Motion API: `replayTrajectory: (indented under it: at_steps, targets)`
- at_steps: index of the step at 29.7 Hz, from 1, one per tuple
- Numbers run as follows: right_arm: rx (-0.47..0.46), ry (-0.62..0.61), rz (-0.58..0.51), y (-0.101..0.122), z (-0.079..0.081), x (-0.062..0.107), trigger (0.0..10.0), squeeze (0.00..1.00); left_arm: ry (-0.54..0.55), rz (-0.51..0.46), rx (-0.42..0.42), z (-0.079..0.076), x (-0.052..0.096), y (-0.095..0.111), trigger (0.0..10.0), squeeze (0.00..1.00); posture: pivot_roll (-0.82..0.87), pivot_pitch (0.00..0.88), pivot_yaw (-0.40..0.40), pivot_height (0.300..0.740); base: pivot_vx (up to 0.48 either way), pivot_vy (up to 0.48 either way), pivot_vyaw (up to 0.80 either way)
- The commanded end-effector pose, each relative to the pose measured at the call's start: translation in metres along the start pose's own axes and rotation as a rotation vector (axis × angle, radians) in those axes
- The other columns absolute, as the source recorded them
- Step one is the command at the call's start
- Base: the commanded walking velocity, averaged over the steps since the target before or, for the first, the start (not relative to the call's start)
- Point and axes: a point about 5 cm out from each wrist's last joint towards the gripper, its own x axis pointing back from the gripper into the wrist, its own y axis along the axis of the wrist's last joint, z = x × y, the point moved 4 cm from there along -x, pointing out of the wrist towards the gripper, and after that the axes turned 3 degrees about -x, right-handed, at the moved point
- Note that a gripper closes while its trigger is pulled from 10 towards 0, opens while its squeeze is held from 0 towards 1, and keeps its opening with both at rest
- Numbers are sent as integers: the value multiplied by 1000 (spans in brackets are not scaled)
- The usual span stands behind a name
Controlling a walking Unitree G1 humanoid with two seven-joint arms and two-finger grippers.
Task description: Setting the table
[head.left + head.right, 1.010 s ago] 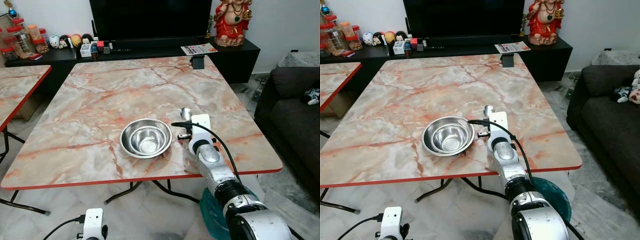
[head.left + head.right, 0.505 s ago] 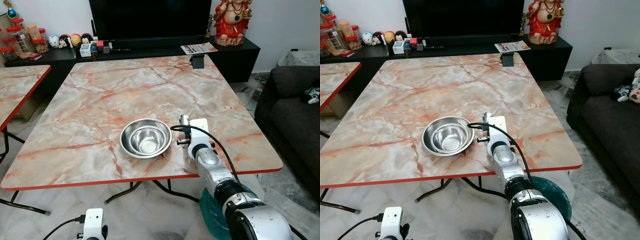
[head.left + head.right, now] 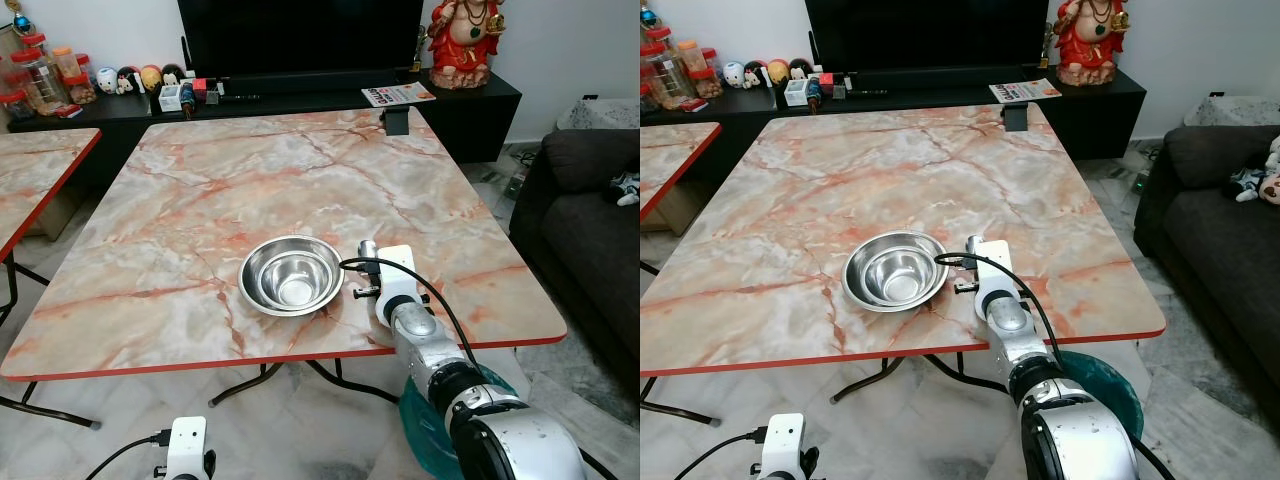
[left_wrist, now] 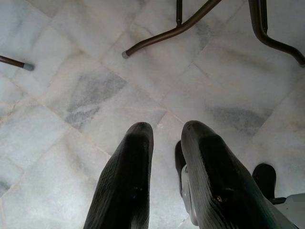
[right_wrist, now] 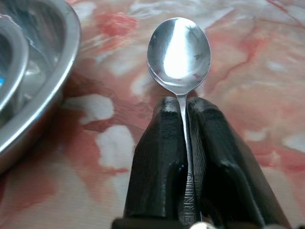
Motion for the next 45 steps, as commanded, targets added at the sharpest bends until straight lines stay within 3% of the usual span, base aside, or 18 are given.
replayTrajectory:
  at_steps: [1, 19, 45]
  targets:
    - [6, 15, -29, 12, 4, -2, 10000, 0, 15, 9, -16, 6, 1, -2, 10000, 0, 25, 0, 42, 728, 0, 0, 0]
    - [-42, -1, -147, 45, -3, -4, 10000, 0, 21, -9, -10, 7, -1, 4, 10000, 0, 15, 0, 44, 728, 13, 0, 0]
    - [-27, 11, -152, 41, -1, -3, 10000, 0, 26, -20, -3, 7, -2, 8, 10000, 0, 21, 0, 41, 728, 285, 0, 0]
